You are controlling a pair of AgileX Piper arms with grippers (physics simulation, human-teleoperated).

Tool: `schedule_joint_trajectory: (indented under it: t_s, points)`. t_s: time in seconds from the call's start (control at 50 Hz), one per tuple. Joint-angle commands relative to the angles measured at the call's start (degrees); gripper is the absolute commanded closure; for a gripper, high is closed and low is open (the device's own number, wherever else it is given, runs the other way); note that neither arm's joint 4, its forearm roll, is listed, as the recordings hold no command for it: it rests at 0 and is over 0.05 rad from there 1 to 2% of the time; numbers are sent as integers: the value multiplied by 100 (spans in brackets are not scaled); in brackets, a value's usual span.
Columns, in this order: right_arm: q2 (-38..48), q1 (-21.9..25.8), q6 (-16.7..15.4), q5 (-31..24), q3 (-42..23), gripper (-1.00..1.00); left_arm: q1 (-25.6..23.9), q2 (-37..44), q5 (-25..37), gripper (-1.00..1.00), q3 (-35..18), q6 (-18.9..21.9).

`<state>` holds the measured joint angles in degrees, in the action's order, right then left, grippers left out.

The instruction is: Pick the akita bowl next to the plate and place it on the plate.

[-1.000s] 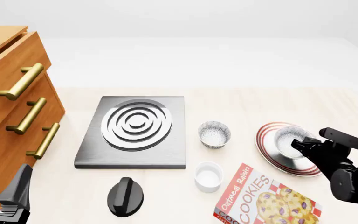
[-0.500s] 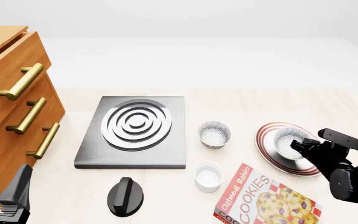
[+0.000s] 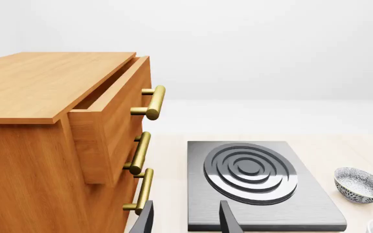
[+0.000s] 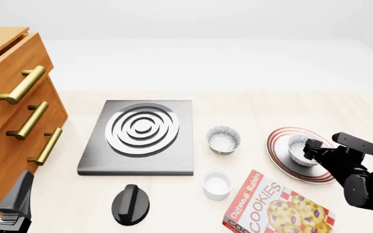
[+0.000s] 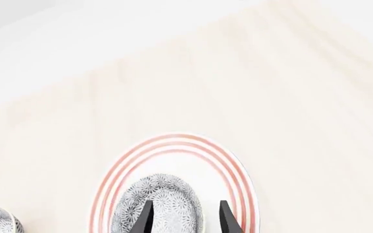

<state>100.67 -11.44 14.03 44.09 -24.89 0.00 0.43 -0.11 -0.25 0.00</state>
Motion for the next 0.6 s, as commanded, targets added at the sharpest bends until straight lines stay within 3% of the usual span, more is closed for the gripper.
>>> schedule_joint_trajectory:
  t_s: [0.02,0.28,0.6]
  points:
    - [-64,-7,29,-73,-19,-100,0,0,0,-100,0,0]
    - [-476,-16,113,-326,21,-100,0,0,0,-100,0,0]
    - [-1692,117,422,-952,217,-100,0,0,0,-100,0,0]
